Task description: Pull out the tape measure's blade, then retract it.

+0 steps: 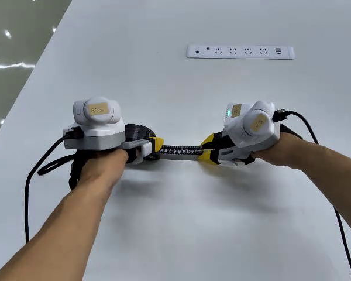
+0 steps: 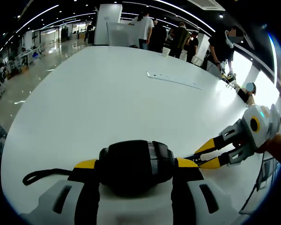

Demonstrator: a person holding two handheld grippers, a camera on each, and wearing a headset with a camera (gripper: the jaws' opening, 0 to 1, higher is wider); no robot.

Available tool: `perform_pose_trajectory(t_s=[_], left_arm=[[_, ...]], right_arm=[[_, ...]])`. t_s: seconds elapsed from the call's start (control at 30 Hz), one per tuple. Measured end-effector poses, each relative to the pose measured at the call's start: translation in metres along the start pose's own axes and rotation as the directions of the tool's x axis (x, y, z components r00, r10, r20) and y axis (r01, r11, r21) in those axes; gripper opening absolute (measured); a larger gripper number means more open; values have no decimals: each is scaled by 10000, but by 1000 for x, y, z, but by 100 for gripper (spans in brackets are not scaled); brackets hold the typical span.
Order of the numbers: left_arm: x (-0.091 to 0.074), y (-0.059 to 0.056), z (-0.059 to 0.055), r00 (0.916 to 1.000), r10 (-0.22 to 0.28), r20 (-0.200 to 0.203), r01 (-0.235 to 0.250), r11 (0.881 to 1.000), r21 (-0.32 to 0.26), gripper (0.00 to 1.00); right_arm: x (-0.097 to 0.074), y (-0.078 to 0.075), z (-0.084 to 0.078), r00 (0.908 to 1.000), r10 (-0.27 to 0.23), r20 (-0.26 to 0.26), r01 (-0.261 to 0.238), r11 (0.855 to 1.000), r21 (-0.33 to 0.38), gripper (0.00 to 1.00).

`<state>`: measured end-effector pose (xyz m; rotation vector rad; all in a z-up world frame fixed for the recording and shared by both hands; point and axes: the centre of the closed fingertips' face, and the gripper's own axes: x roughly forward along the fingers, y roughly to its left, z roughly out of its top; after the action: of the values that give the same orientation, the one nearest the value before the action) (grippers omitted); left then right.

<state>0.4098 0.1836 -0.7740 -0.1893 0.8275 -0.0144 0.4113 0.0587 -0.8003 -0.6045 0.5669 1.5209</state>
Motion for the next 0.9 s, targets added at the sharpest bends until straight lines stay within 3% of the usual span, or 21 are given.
perform_pose_trajectory(t_s=[0.9], left_arm=[[-1, 0, 0, 10000, -86, -27, 86, 10000, -23, 57]], right_arm=[[21, 3, 18, 9996, 159, 247, -157, 9998, -78, 10]])
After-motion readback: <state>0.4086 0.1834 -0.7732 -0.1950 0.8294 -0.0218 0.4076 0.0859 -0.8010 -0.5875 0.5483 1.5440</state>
